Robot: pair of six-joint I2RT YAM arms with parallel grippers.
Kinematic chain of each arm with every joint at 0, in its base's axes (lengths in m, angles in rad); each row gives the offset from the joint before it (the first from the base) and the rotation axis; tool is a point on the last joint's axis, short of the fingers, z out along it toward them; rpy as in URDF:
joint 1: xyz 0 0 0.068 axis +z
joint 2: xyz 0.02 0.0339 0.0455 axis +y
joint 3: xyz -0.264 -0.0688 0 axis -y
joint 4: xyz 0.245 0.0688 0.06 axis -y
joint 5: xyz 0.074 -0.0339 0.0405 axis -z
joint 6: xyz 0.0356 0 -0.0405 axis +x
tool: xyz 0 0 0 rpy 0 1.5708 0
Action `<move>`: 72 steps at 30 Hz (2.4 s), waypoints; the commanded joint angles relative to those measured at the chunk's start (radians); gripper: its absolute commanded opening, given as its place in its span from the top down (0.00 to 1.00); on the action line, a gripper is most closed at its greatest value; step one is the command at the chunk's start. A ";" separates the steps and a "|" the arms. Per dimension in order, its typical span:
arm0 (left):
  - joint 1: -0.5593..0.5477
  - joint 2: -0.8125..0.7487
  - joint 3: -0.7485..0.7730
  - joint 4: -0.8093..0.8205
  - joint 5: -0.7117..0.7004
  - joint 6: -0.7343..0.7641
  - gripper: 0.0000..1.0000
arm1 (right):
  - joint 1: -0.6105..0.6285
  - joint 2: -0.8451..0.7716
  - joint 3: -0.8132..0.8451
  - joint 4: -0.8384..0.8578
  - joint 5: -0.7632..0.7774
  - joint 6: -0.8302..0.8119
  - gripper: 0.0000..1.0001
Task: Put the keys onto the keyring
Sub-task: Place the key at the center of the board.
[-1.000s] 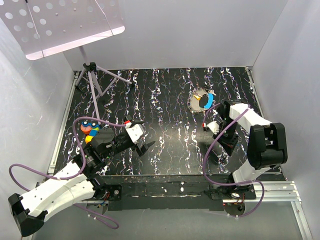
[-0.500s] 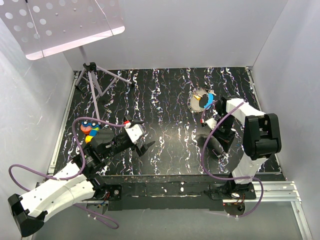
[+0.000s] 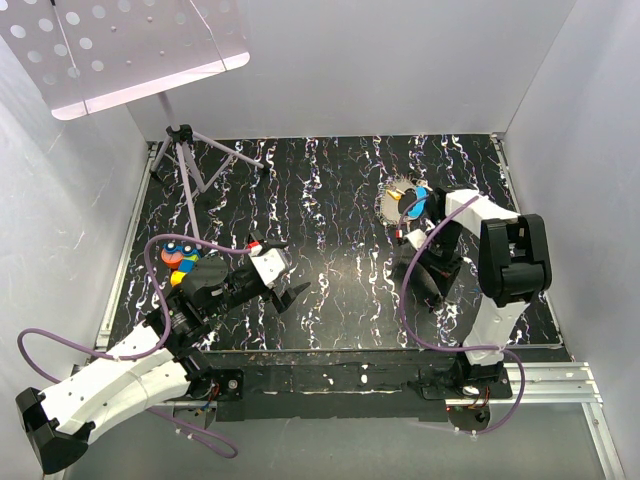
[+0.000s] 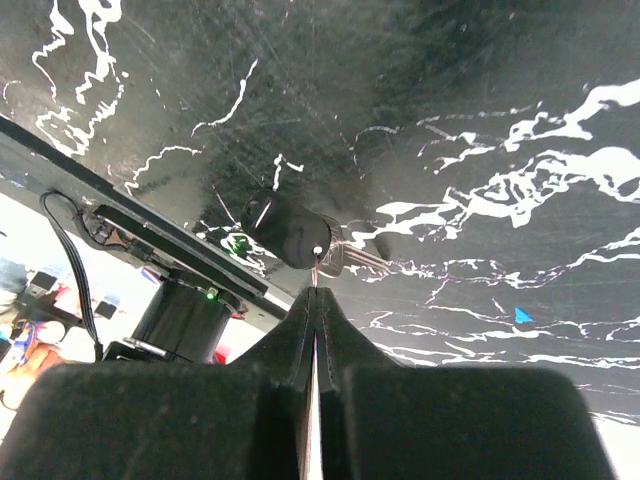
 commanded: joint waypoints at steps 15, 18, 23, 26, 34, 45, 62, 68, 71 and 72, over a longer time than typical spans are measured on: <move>0.003 -0.011 0.006 -0.008 -0.011 0.012 0.02 | 0.034 0.015 0.089 -0.054 -0.042 -0.021 0.99; 0.003 -0.010 0.008 -0.008 -0.011 0.015 0.02 | 0.038 -0.002 0.086 -0.068 -0.046 -0.037 0.99; 0.003 -0.011 0.008 -0.008 -0.012 0.015 0.02 | 0.038 -0.059 0.062 -0.079 -0.036 -0.052 0.99; 0.003 -0.010 0.008 -0.009 -0.014 0.015 0.02 | 0.038 -0.102 0.036 -0.090 -0.024 -0.058 0.99; 0.003 -0.010 0.006 -0.009 -0.014 0.018 0.02 | 0.021 -0.252 -0.083 -0.117 0.023 -0.075 0.99; 0.002 -0.013 0.009 -0.009 0.003 0.013 0.02 | -0.011 -0.266 -0.170 -0.127 0.057 -0.089 0.99; 0.003 -0.025 0.011 -0.011 0.009 0.012 0.02 | -0.009 -0.054 0.005 -0.110 0.010 -0.055 0.99; 0.003 -0.021 0.011 -0.011 0.006 0.012 0.02 | -0.009 0.009 0.052 -0.099 0.010 -0.046 0.99; 0.002 -0.019 0.009 -0.009 0.003 0.012 0.02 | -0.009 0.035 0.078 -0.097 0.017 -0.043 0.99; 0.003 -0.019 0.008 -0.011 0.003 0.013 0.02 | -0.009 0.042 0.088 -0.099 0.019 -0.043 0.99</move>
